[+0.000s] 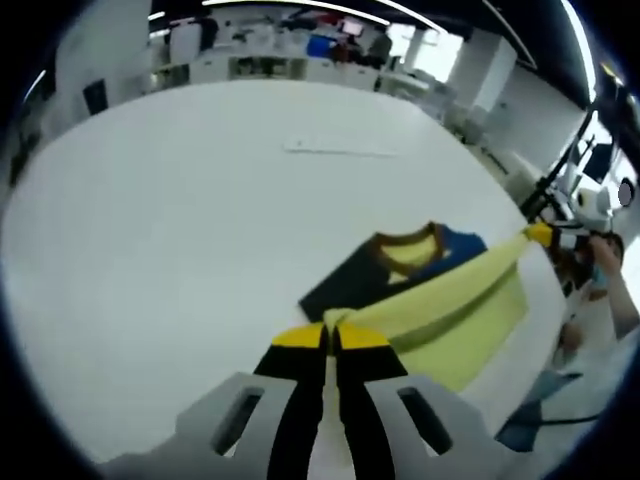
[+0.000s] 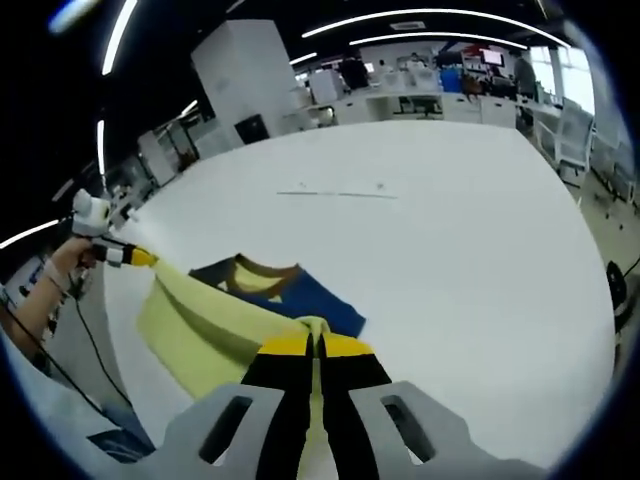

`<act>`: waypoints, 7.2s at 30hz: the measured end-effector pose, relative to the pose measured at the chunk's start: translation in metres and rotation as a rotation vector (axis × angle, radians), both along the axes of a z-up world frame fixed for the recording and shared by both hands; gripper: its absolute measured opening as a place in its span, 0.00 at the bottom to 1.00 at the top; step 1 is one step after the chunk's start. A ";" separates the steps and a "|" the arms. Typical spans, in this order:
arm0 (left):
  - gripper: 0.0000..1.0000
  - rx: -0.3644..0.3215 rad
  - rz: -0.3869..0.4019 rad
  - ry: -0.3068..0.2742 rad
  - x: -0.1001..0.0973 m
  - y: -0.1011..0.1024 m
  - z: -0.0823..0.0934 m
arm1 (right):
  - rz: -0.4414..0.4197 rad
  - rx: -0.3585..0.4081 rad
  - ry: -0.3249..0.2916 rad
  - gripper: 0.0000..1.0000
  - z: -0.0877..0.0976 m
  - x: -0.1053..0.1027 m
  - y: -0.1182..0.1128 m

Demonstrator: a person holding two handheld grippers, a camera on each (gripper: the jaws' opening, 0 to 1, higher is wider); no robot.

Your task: Fold the garment on the visible template until the final outline fits inside the template.

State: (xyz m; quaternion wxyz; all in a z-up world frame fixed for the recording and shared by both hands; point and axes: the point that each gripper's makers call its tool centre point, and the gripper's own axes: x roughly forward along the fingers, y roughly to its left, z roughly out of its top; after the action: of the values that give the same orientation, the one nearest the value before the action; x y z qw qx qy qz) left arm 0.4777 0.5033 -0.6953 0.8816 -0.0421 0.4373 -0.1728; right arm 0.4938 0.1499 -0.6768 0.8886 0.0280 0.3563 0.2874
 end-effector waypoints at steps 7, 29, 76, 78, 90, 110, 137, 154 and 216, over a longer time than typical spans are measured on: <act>0.00 -0.010 0.011 0.021 0.006 0.002 -0.013 | -0.009 -0.001 0.022 0.03 -0.010 0.007 0.001; 0.00 -0.038 0.033 0.057 0.029 0.003 -0.044 | -0.045 -0.021 0.069 0.03 -0.044 0.031 0.003; 0.05 0.117 -0.054 -0.025 0.023 -0.003 -0.044 | -0.042 -0.093 -0.031 0.07 -0.056 0.039 -0.007; 0.10 0.166 -0.075 -0.044 0.020 0.001 -0.040 | -0.042 -0.100 -0.052 0.08 -0.050 0.038 -0.009; 0.29 0.340 -0.293 -0.158 0.011 -0.003 -0.020 | 0.143 -0.288 -0.186 0.19 -0.039 0.029 -0.016; 0.41 0.604 -0.747 -0.289 0.022 -0.026 -0.017 | 0.597 -0.656 -0.398 0.25 -0.052 0.021 0.012; 0.08 0.743 -0.902 -0.262 0.021 -0.022 -0.053 | 0.737 -0.718 -0.381 0.11 -0.073 0.030 0.010; 0.00 0.700 -0.840 -0.235 0.027 -0.013 -0.051 | 0.708 -0.713 -0.373 0.03 -0.071 0.034 0.004; 0.03 0.295 -0.289 0.025 0.065 -0.003 -0.066 | 0.079 -0.190 0.046 0.07 -0.090 0.078 -0.010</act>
State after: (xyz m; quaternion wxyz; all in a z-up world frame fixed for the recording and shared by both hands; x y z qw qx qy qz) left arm 0.5429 0.5005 -0.7608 0.8386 0.1487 0.4704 -0.2309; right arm 0.5714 0.1397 -0.7663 0.8669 -0.0640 0.4030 0.2862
